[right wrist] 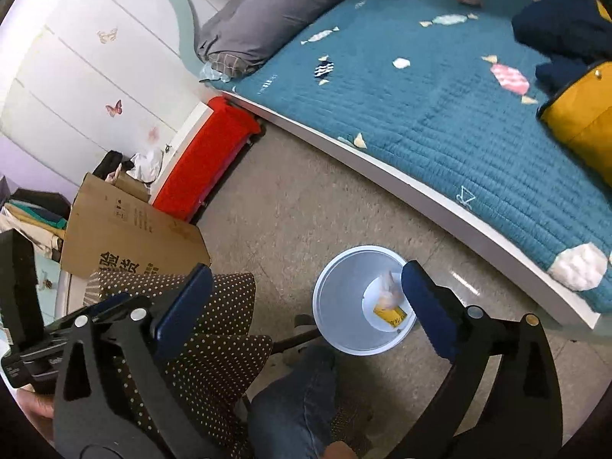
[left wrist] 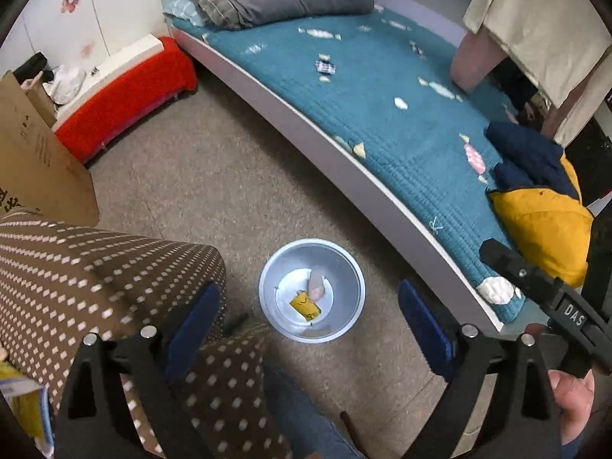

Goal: Collect trash
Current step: 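Move both tools back over the table toward the remaining trash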

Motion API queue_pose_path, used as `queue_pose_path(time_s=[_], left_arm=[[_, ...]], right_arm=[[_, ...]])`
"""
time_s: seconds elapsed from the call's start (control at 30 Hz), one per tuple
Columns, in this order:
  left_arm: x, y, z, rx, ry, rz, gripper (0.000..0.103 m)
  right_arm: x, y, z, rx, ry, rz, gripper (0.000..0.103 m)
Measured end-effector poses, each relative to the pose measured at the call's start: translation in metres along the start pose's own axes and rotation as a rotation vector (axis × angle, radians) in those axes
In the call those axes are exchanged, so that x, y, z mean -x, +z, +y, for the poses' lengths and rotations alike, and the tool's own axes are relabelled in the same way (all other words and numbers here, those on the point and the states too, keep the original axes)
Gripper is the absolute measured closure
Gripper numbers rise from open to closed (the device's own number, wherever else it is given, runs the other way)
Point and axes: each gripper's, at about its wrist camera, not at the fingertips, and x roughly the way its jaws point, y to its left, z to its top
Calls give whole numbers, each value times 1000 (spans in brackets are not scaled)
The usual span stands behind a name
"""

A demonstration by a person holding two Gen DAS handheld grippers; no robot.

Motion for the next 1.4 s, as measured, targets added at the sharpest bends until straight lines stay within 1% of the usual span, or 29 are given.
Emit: queue_pose_path(time_s=[0.13,0.27,0.43,0.6,0.9,1.0,1.2,1.3,1.4], left_arm=[[33,-12,6,3,20,-77,11],[66,-30,13,16,22,-150,11],[107,-55,29,80,2,-239,11],[138,-74,43,107,12,-303,11],[189,-115,78,145,68,-416,11],[200,-128,90,165,86,-432,11],[217,-164,122,243,121,-453,11],[222,-179,137,274,144,-454,11],[227,-201,157,325,170,-450,11]], right_arm=[[16,-6,22,47,-15,-37,6],[34,-11,48,94,5,-69,6],[58,-18,89,179,30,-94,6],[76,-30,126,252,52,-107,6],[95,-58,194,386,95,-112,6],[98,-69,215,428,116,-103,6],[95,-94,248,498,147,-74,6],[91,-107,262,534,157,-56,6],[87,-118,275,564,164,-38,6]])
